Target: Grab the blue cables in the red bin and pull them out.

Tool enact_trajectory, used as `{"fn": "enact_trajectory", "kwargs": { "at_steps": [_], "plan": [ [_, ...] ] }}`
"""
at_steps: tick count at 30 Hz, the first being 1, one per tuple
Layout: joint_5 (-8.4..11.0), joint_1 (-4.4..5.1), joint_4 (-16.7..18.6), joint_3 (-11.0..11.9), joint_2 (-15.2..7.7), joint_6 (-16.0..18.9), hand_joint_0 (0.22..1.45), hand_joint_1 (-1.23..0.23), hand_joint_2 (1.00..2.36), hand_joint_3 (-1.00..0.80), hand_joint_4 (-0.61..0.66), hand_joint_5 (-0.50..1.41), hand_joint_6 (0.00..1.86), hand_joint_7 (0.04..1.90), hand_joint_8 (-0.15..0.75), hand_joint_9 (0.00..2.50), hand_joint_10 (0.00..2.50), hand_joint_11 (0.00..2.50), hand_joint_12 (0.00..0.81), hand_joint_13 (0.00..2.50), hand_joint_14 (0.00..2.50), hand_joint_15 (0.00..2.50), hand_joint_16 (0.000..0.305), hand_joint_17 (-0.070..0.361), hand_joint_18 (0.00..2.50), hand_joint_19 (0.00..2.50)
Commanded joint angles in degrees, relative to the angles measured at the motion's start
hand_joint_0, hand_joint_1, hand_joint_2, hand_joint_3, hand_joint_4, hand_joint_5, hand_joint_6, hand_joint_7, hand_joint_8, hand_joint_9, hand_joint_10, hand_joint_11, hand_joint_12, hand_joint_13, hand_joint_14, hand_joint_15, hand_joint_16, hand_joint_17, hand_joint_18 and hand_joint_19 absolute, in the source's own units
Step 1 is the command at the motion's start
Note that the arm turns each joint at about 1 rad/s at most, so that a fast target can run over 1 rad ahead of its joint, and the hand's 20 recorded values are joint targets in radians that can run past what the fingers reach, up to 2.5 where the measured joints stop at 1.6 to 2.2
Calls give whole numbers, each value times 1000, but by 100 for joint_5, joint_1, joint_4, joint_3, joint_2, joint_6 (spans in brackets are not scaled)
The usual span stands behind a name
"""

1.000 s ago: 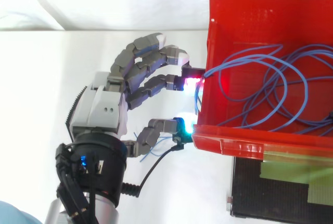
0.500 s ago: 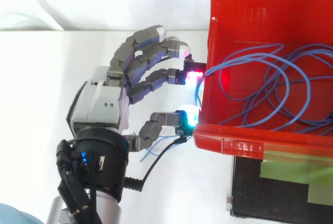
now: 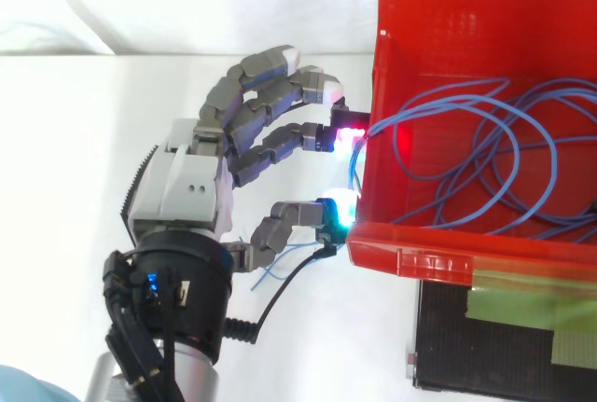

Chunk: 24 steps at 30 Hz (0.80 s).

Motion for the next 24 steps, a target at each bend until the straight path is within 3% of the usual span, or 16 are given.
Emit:
{"fn": "enact_trajectory", "kwargs": {
  "at_steps": [1, 24],
  "plan": [
    [0, -4, -1, 0, -1, 2, 791, -846, 1000, -1000, 159, 880, 6, 875, 244, 633, 17, 451, 340, 824, 28, 839, 44, 99, 438, 657],
    [0, -4, -1, -9, -1, 2, 791, -844, 1000, -1000, 164, 874, 6, 868, 243, 629, 17, 448, 340, 822, 28, 838, 44, 99, 440, 657]
  ]
}}
